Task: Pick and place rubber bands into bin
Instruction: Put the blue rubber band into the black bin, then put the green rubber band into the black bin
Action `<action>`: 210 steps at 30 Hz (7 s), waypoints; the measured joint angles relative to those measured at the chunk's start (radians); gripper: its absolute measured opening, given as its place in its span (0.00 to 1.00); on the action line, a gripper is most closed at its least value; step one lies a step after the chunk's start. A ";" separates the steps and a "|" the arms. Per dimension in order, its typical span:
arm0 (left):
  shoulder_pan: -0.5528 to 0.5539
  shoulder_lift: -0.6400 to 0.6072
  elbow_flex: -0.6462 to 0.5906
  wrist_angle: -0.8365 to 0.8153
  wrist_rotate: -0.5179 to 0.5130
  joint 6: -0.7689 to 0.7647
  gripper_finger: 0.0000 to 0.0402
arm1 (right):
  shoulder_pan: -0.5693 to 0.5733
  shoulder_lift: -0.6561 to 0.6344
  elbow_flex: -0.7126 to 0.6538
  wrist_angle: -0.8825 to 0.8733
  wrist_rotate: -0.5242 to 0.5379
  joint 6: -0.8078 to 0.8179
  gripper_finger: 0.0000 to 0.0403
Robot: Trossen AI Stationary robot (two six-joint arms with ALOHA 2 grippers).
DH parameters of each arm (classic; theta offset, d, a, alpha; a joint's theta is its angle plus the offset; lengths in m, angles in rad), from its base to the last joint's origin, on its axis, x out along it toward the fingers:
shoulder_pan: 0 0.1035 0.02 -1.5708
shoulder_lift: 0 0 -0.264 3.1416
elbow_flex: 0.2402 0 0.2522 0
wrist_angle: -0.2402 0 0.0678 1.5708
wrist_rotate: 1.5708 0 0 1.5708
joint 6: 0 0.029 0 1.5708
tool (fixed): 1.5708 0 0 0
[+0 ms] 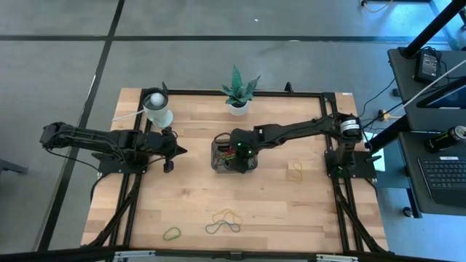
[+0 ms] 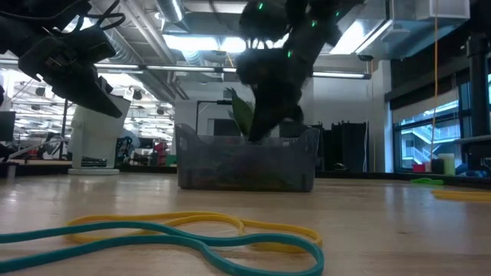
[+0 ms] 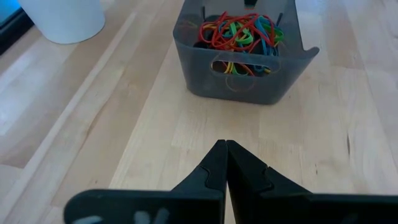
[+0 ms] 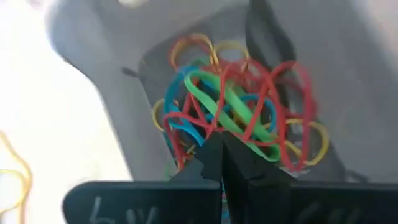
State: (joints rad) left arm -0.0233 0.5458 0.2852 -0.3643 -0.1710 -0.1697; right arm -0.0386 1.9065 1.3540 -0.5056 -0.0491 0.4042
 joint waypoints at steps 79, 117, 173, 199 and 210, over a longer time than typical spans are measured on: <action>-0.663 1.589 1.243 -0.348 0.031 -0.808 0.41 | 0.350 -1.215 -1.004 0.077 0.179 0.163 0.00; -0.657 1.167 1.239 -0.488 -0.245 -0.559 0.00 | 0.350 -1.215 -1.003 0.076 0.225 0.166 0.00; 0.171 1.472 1.240 -0.419 0.438 0.712 0.00 | 0.349 -1.215 -1.003 0.091 0.477 0.560 0.00; 0.109 1.243 1.240 -0.421 0.124 -0.104 0.31 | 0.350 -1.215 -1.003 0.066 0.392 0.325 0.00; -0.132 1.084 1.240 -0.825 -0.012 -0.500 0.20 | 0.350 -1.215 -1.003 0.028 0.358 0.269 0.00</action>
State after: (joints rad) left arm -0.1552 1.6303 1.5253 -1.1896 -0.1834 -0.6695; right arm 0.3111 0.6914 0.3511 -0.4772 0.3092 0.6731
